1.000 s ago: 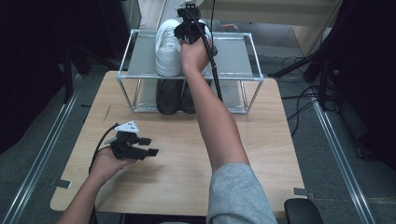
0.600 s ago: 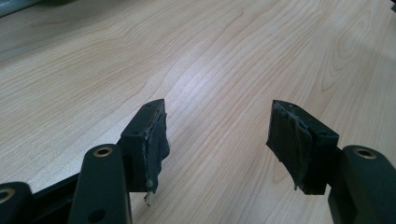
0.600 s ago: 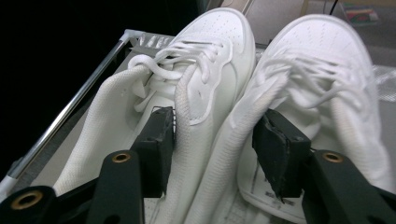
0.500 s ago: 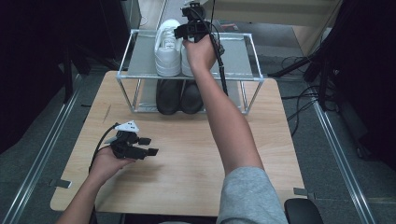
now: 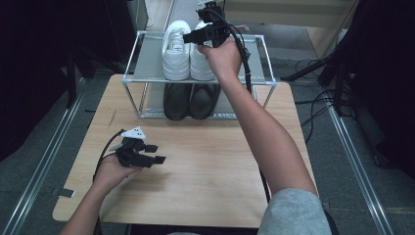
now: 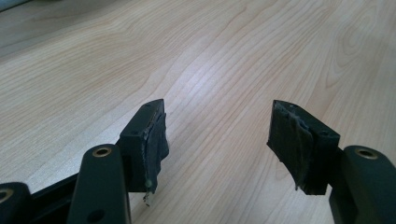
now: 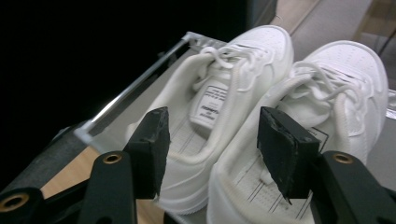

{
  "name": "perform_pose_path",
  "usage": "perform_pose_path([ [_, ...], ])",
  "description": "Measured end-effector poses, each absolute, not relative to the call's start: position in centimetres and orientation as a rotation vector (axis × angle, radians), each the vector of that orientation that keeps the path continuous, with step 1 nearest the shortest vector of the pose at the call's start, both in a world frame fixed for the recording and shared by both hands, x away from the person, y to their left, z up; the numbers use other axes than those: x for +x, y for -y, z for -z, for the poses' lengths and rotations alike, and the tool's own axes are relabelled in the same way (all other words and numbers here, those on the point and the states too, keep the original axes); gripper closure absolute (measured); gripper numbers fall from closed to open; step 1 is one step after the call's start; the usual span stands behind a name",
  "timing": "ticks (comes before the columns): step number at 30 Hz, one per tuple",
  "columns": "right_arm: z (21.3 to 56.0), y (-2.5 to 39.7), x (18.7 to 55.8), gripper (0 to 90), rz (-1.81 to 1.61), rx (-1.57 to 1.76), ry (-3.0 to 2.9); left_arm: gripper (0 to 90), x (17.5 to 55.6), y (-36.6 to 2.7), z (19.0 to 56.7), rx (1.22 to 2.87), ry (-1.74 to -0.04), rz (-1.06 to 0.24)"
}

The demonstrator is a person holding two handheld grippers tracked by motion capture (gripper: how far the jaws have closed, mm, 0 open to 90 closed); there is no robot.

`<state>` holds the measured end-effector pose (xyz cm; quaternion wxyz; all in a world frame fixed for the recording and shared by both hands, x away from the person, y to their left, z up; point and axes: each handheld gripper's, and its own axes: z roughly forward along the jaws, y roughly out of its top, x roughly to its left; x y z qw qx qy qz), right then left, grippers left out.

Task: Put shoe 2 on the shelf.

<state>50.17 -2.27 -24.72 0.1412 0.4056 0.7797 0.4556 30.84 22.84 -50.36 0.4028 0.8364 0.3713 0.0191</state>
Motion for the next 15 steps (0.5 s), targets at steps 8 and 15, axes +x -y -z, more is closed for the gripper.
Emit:
perform_pose_path([
  [8, 25.2, 3.7, 47.5, 39.7, -1.363, 1.021, -2.319, 37.1, 30.7, -22.7, 50.3, 2.116, -0.930, -0.046],
  [15, 26.2, 5.3, 44.9, 38.2, -1.437, 0.949, -2.345, 37.0, 30.9, -22.8, 50.4, 2.107, -0.934, -0.033],
])
